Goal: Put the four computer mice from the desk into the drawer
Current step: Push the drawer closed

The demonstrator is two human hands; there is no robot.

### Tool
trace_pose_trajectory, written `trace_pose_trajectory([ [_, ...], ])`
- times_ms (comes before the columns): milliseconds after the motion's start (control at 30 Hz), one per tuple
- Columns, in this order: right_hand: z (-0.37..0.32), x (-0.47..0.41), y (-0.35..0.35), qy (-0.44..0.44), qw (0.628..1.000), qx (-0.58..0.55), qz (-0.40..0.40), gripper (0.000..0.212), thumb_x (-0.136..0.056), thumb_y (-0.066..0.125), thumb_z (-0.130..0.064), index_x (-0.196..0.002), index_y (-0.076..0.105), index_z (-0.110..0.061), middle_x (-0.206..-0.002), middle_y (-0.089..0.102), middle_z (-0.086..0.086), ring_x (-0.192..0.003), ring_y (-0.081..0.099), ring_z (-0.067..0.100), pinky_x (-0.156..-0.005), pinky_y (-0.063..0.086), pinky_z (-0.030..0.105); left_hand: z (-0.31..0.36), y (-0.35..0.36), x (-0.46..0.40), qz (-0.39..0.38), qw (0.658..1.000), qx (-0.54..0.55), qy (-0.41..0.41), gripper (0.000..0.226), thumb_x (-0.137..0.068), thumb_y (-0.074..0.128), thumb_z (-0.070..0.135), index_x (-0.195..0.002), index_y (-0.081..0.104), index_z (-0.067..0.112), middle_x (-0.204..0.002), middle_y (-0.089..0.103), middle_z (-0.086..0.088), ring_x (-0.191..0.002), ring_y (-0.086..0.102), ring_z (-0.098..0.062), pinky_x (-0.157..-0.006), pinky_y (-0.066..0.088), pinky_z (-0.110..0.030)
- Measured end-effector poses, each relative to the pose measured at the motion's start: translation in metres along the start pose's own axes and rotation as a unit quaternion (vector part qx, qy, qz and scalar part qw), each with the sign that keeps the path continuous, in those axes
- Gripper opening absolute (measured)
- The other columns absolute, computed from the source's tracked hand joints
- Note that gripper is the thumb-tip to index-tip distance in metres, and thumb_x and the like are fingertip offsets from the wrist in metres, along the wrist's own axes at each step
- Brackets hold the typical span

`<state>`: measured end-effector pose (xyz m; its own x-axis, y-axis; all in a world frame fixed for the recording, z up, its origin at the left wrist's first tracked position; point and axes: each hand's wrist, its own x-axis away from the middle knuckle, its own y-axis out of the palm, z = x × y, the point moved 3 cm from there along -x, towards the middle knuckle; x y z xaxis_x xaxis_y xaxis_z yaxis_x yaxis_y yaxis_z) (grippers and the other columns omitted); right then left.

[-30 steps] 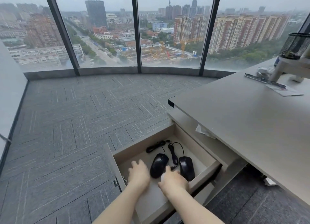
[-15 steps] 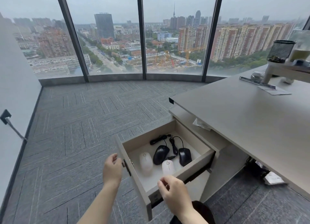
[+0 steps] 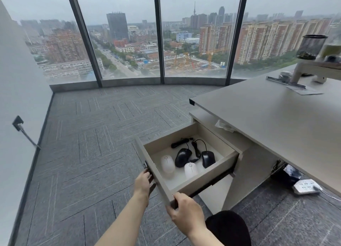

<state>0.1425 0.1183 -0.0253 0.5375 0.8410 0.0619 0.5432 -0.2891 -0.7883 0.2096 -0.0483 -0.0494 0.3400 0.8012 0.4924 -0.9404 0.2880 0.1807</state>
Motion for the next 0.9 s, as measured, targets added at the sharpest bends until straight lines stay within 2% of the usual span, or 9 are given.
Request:
trace_pose_trajectory([
  [133, 0.014, -0.006, -0.013, 0.028, 0.999, -0.01, 0.013, 0.027, -0.089, 0.046, -0.046, -0.068, 0.038, -0.03, -0.08, 0.057, -0.008, -0.071, 0.052, 0.014, -0.063, 0.041, 0.032, -0.001, 0.023, -0.005, -0.031, 0.999, -0.021, -0.008, 0.046, -0.097, 0.033, 0.017, -0.142, 0.044, 0.017, -0.14, 0.054, -0.006, -0.127, 0.051, -0.021, -0.102, 0.044, -0.042],
  [300, 0.046, -0.02, -0.038, 0.06, 0.997, -0.002, 0.039, 0.023, -0.091, 0.046, -0.049, -0.083, 0.053, -0.028, -0.094, 0.067, -0.006, -0.08, 0.06, 0.016, -0.064, 0.045, 0.033, -0.001, 0.066, -0.008, -0.077, 0.996, -0.046, -0.012, 0.046, -0.098, 0.031, 0.019, -0.143, 0.042, 0.023, -0.138, 0.054, 0.001, -0.127, 0.05, -0.018, -0.101, 0.041, -0.037],
  [400, 0.067, -0.029, -0.052, 0.089, 0.995, -0.006, 0.055, 0.025, -0.092, 0.049, -0.048, -0.085, 0.058, -0.026, -0.094, 0.069, -0.006, -0.083, 0.063, 0.018, -0.066, 0.049, 0.034, 0.0, 0.095, -0.013, -0.094, 0.994, -0.055, -0.02, 0.045, -0.099, 0.032, 0.02, -0.142, 0.043, 0.024, -0.132, 0.056, 0.002, -0.127, 0.05, -0.018, -0.099, 0.039, -0.036],
  [500, 0.086, -0.038, -0.066, 0.117, 0.99, -0.017, 0.071, 0.025, -0.093, 0.05, -0.047, -0.087, 0.061, -0.025, -0.095, 0.07, -0.006, -0.079, 0.062, 0.018, -0.061, 0.046, 0.032, 0.0, 0.122, -0.017, -0.105, 0.993, -0.058, -0.021, 0.046, -0.098, 0.034, 0.019, -0.142, 0.043, 0.025, -0.129, 0.057, 0.002, -0.126, 0.051, -0.019, -0.1, 0.04, -0.038],
  [700, 0.118, -0.053, -0.094, 0.182, 0.976, -0.049, 0.112, 0.024, -0.09, 0.055, -0.049, -0.081, 0.06, -0.028, -0.081, 0.068, -0.005, -0.075, 0.062, 0.02, -0.056, 0.042, 0.03, 0.001, 0.173, -0.025, -0.137, 0.988, -0.056, -0.036, 0.043, -0.1, 0.034, 0.019, -0.142, 0.041, 0.025, -0.125, 0.055, 0.001, -0.128, 0.049, -0.022, -0.105, 0.038, -0.04],
  [767, 0.13, -0.058, -0.101, 0.211, 0.965, -0.074, 0.133, 0.024, -0.089, 0.058, -0.05, -0.081, 0.058, -0.027, -0.078, 0.066, -0.005, -0.077, 0.064, 0.022, -0.057, 0.044, 0.031, -0.001, 0.19, -0.032, -0.142, 0.987, -0.053, -0.043, 0.043, -0.1, 0.035, 0.02, -0.142, 0.041, 0.025, -0.123, 0.055, 0.001, -0.127, 0.05, -0.022, -0.107, 0.039, -0.041],
  [833, 0.139, -0.061, -0.106, 0.246, 0.952, -0.095, 0.155, 0.03, -0.085, 0.059, -0.054, -0.092, 0.058, -0.025, -0.085, 0.069, -0.004, -0.082, 0.066, 0.024, -0.063, 0.051, 0.035, -0.002, 0.201, -0.034, -0.143, 0.988, -0.047, -0.043, 0.038, -0.099, 0.035, 0.019, -0.135, 0.047, 0.027, -0.111, 0.058, 0.006, -0.123, 0.051, -0.022, -0.106, 0.039, -0.042],
  [900, 0.15, -0.066, -0.109, 0.278, 0.938, -0.107, 0.177, 0.042, -0.084, 0.06, -0.057, -0.106, 0.054, -0.022, -0.092, 0.07, -0.001, -0.084, 0.066, 0.027, -0.069, 0.054, 0.039, -0.004, 0.218, -0.038, -0.14, 0.988, -0.045, -0.051, 0.025, -0.099, 0.035, 0.018, -0.111, 0.054, 0.029, -0.098, 0.057, 0.01, -0.117, 0.052, -0.021, -0.106, 0.039, -0.042],
])
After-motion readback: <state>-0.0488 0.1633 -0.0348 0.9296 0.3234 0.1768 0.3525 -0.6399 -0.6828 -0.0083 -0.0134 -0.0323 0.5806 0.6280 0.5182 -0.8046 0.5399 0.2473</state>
